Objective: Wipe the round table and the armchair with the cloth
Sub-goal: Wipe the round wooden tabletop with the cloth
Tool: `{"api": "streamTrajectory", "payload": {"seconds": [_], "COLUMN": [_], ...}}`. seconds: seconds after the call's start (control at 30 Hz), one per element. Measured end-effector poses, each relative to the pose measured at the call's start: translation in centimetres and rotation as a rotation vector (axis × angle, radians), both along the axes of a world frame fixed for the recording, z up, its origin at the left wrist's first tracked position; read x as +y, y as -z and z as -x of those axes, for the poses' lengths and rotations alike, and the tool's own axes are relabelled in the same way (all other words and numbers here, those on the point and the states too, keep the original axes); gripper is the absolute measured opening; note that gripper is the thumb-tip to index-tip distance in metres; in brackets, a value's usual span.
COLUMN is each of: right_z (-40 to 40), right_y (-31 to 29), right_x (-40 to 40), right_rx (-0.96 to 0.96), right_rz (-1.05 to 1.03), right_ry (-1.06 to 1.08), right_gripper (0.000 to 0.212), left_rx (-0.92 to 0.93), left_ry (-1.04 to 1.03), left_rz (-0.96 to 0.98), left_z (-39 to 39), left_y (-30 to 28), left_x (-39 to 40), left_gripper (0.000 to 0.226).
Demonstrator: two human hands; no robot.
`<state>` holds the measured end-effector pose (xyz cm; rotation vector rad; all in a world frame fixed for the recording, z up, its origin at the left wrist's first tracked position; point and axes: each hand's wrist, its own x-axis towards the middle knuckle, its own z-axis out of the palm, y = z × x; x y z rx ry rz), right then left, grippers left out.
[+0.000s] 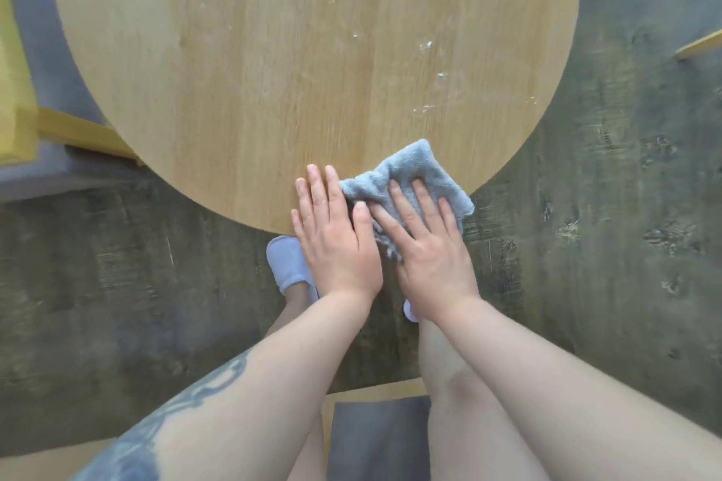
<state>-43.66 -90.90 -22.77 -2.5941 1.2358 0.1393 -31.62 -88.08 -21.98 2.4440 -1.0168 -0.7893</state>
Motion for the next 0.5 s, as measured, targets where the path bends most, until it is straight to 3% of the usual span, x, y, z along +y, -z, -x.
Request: {"api": "streamTrajectory", "payload": {"seconds": [0.03, 0.13, 0.17, 0.3, 0.43, 0.5], "right_z": [1.8, 2.9, 2.2, 5.8, 7.7, 6.2], "right_y": [0.0, -0.2, -0.4, -0.4, -0.2, -0.3], "right_x": [-1.7, -5.8, -5.7, -5.8, -8.4, -6.6], "right_rx": [0.029, 0.064, 0.051, -0.018, 0.004, -0.047], "right_rz": [0.007, -0.012, -0.03, -0.075, -0.028, -0.053], "right_ry": [0.0, 0.281, 0.252, -0.27, -0.051, -0.108], "right_gripper": [0.062, 0.06, 0.059, 0.063, 0.065, 0.065], "left_rx": [-0.028, -0.084, -0.101, -0.1, -0.051, -0.028], "left_ry": [-0.039, -0.178, -0.228, -0.285, -0.212, -0.229], "left_rz": [-0.019, -0.081, -0.095, -0.085, -0.06, -0.051], "left_z": [0.6, 3.0, 3.8, 6.7, 9.0, 10.0], "left_y": [0.2, 0.4, 0.4, 0.0, -0.2, -0.4], "left_x": [-0.3, -1.8, -2.4, -4.1, -4.4, -4.5], "left_gripper": [0.061, 0.062, 0.062, 0.062, 0.063, 0.063]}}
